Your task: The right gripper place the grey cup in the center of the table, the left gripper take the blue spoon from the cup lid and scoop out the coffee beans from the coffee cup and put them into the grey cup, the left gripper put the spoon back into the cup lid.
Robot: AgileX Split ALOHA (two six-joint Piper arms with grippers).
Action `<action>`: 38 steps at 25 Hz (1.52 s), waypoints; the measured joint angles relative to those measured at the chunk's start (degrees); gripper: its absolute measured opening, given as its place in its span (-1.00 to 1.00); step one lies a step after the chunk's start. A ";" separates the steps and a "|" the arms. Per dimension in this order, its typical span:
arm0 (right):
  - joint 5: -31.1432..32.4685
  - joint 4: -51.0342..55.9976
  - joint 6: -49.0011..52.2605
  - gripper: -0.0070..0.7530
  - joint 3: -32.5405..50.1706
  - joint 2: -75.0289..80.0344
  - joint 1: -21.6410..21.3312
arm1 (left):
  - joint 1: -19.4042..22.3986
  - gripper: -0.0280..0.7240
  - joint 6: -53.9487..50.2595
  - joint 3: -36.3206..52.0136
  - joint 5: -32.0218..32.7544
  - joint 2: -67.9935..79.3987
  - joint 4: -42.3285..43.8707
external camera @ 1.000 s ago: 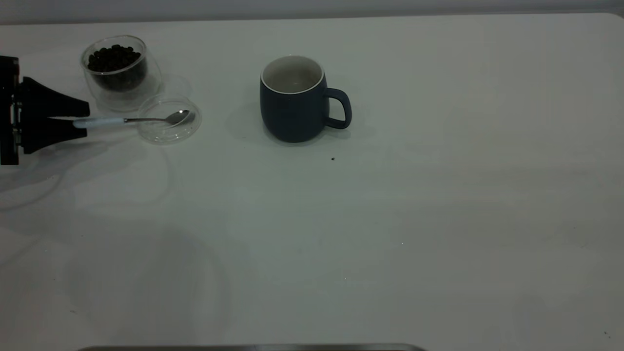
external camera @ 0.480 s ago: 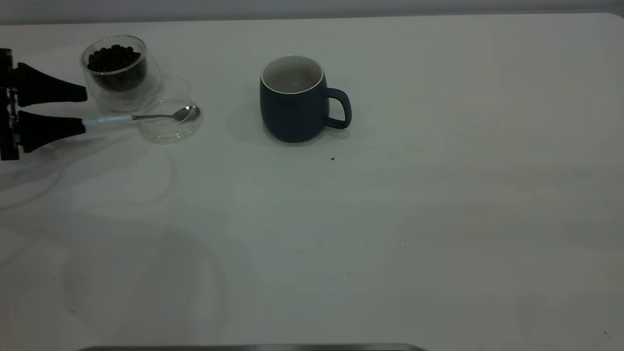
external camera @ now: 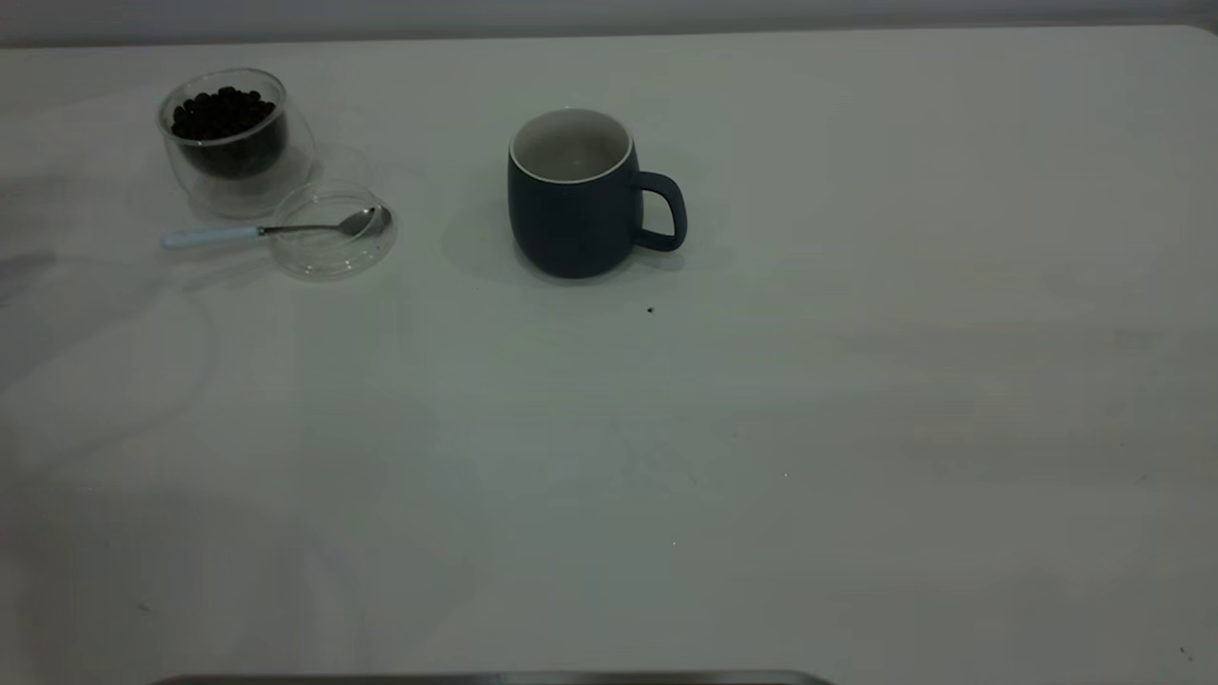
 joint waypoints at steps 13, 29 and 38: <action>0.00 0.00 0.00 -0.04 0.00 0.00 0.00 | -16.64 0.62 -17.64 0.05 -15.41 -39.63 43.23; 0.00 0.00 0.00 -0.04 0.00 0.00 0.00 | -35.88 0.62 -57.71 0.61 0.30 -75.08 86.24; 0.00 0.00 0.00 -0.04 0.00 0.00 0.00 | -45.89 0.62 -62.01 5.43 2.45 -90.27 88.00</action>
